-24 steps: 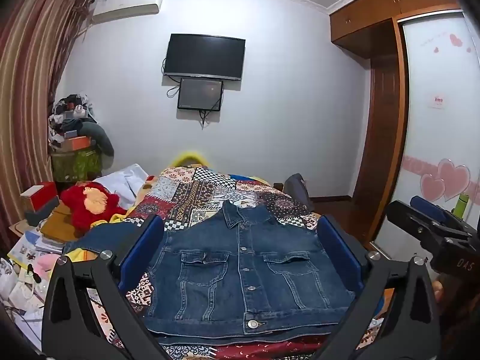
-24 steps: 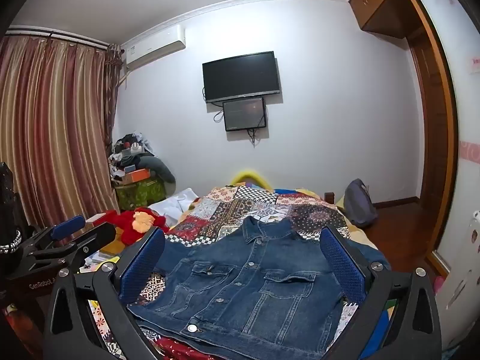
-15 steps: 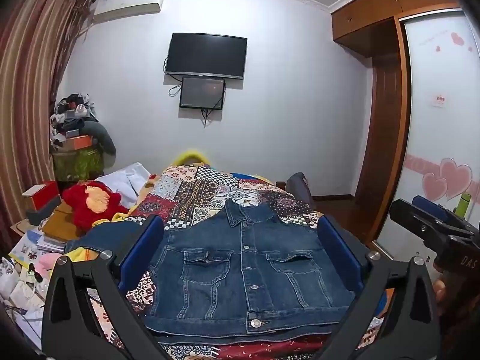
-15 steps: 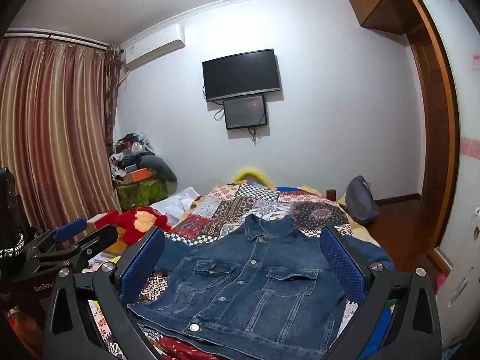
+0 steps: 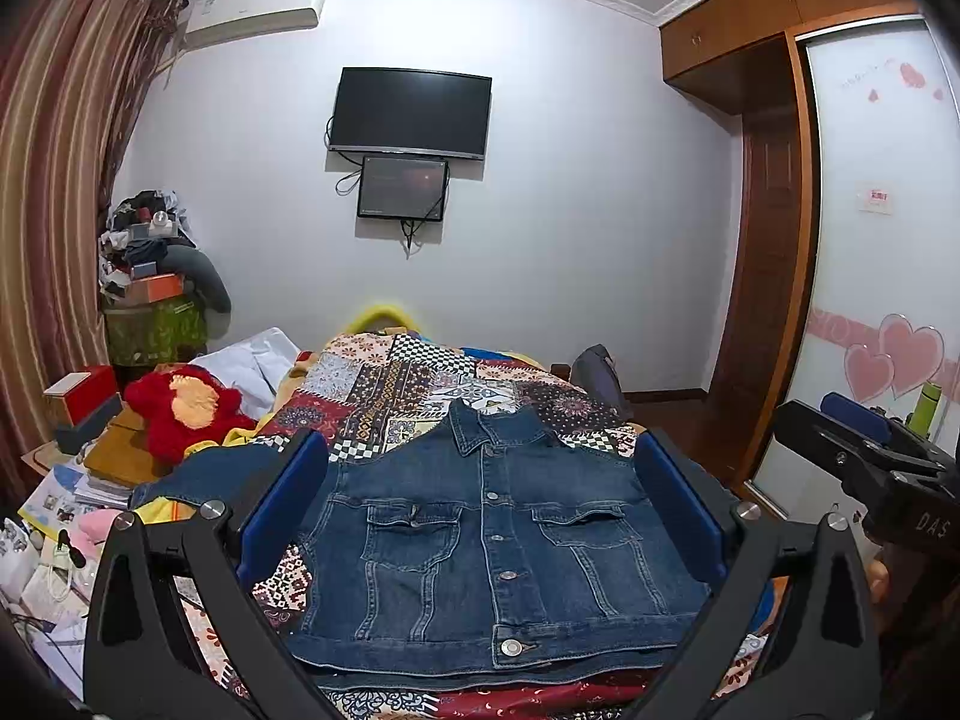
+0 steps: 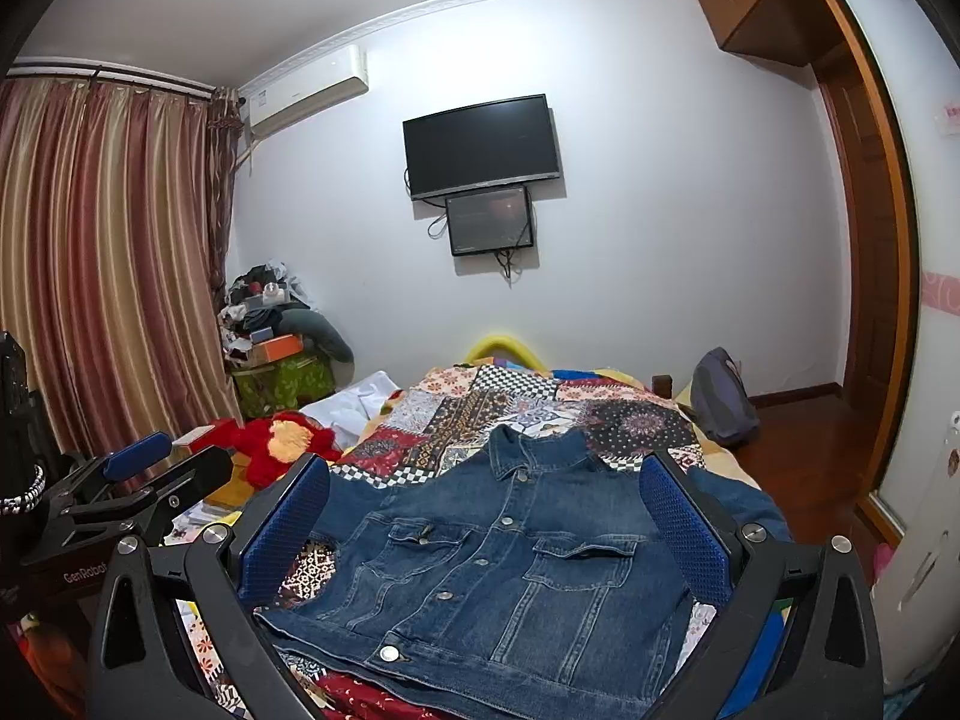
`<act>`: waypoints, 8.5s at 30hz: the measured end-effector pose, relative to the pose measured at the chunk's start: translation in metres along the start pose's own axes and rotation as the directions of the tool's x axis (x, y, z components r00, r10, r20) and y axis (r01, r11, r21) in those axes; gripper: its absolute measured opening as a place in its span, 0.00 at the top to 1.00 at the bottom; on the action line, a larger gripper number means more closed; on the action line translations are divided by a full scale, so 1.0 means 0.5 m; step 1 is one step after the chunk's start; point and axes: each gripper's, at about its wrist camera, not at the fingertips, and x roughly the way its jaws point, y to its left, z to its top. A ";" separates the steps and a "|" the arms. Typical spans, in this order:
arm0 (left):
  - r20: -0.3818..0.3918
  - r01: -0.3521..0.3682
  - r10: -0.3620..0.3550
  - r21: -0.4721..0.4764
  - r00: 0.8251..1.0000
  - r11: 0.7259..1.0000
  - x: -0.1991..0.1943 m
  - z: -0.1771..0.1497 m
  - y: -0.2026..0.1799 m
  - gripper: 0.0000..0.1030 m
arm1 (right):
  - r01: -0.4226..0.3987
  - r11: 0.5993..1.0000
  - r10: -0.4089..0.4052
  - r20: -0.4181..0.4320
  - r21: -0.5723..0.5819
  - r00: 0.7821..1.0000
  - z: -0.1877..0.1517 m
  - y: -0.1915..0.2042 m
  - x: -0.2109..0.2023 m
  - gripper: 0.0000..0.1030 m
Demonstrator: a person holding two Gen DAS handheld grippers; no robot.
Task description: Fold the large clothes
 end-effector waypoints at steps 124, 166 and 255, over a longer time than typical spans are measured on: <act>-0.501 -0.379 -0.017 -0.676 0.865 0.632 0.571 -0.306 0.844 0.19 | -0.234 0.968 0.088 -0.757 -0.087 0.648 -0.275 0.098 0.988 0.00; -0.720 0.145 -0.252 -0.208 0.647 0.967 0.801 -0.264 0.164 0.97 | -0.101 0.989 0.007 -0.643 -0.110 0.766 -0.158 -0.098 0.751 0.00; -0.656 0.459 -0.314 0.056 0.686 0.887 0.832 -0.066 -0.153 0.84 | 0.114 0.989 -0.029 -0.617 0.099 0.786 -0.127 -0.352 0.673 0.00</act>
